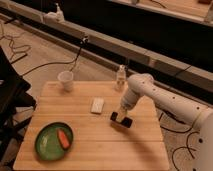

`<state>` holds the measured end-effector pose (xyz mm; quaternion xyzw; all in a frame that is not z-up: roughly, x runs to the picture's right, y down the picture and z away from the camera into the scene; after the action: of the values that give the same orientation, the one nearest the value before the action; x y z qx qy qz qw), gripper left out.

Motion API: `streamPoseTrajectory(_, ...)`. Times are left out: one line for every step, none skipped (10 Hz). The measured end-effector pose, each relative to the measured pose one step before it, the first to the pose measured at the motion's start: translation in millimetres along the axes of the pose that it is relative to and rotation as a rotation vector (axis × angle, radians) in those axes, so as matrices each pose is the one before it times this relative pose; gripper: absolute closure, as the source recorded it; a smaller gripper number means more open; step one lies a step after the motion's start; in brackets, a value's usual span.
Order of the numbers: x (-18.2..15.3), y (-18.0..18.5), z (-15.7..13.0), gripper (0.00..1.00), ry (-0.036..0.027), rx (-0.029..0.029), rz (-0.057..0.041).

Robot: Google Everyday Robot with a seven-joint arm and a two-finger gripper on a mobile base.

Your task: Place the eraser in the ceramic cup

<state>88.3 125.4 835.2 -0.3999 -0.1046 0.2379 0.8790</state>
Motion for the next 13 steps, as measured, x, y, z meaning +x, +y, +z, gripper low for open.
streamPoseTrajectory(-27.93, -7.83, -12.5, 1.0, -0.06808, -0.00802, -0.01145)
streamPoseTrajectory(-36.14, -7.45, -9.93, 1.0, -0.09858, -0.02051, -0.00306)
streamPoseTrajectory(-32.06, -4.96, -5.74, 1.0, -0.08618, -0.01897, 0.00048)
streamPoseTrajectory(-38.21, -4.57, -3.6, 1.0, -0.09808, -0.01901, 0.00164)
streamPoseTrajectory(-46.39, -2.33, -2.43, 1.0, -0.10638, -0.01895, -0.00668)
streamPoseTrajectory(-40.77, 0.34, 1.43, 1.0, -0.08592, -0.01684, -0.01954)
streamPoseTrajectory(-30.32, 0.71, 0.7, 1.0, -0.06393, -0.01006, -0.02023)
streamPoseTrajectory(-11.79, -0.54, 0.09, 1.0, -0.02778, -0.00283, -0.00651)
streamPoseTrajectory(-1.2, 0.19, 0.41, 1.0, -0.00239, -0.00069, -0.00094)
streamPoseTrajectory(0.16, -0.16, -0.32, 1.0, 0.00011, 0.00054, 0.00013)
streamPoseTrajectory(0.18, 0.16, 0.32, 1.0, 0.00042, -0.00057, -0.00001)
streamPoseTrajectory(-0.21, 0.01, -0.29, 1.0, -0.0004, 0.00028, -0.00011)
streamPoseTrajectory(0.4, -0.22, -0.47, 1.0, -0.0002, 0.00059, 0.00065)
